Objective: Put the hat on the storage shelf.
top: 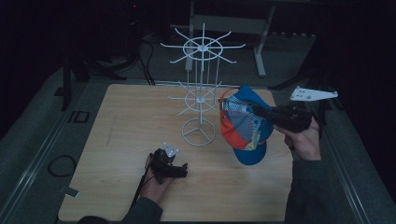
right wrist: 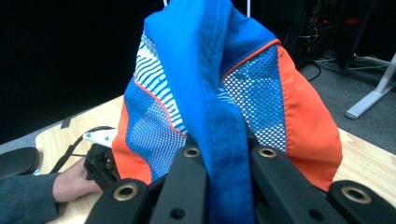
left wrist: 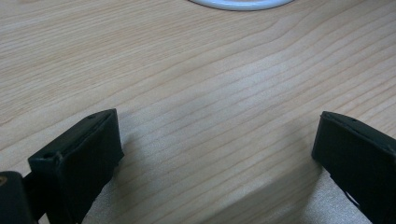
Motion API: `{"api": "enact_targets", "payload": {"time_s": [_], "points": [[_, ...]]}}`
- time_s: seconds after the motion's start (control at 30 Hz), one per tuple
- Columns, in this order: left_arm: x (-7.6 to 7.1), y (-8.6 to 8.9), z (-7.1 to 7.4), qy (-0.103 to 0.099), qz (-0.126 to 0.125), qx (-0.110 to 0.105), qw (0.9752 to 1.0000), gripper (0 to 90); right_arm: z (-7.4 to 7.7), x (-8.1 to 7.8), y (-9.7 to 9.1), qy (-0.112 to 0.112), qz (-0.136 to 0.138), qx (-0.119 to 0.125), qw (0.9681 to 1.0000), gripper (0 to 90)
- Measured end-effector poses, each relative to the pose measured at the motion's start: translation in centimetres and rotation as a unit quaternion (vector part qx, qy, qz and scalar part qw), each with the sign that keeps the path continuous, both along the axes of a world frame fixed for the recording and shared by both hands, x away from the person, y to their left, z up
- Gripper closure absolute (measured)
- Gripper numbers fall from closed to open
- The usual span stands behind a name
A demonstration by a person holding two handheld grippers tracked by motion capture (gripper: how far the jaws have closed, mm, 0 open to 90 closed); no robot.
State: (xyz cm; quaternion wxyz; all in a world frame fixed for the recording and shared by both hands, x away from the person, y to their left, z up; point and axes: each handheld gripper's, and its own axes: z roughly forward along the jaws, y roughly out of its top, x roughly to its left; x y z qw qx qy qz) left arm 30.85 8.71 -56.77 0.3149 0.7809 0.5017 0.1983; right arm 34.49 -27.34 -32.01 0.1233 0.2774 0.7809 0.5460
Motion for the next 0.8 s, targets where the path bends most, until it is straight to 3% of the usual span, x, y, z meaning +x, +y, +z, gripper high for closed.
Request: {"api": "enact_targets", "payload": {"time_s": [0.8], "points": [[0.0, 0.0, 0.0, 0.001, -0.001, 0.001, 1.0, 1.9, 2.5, -0.2, -0.2, -0.024, 0.005, 0.023, 0.9994, 88.6]]}}
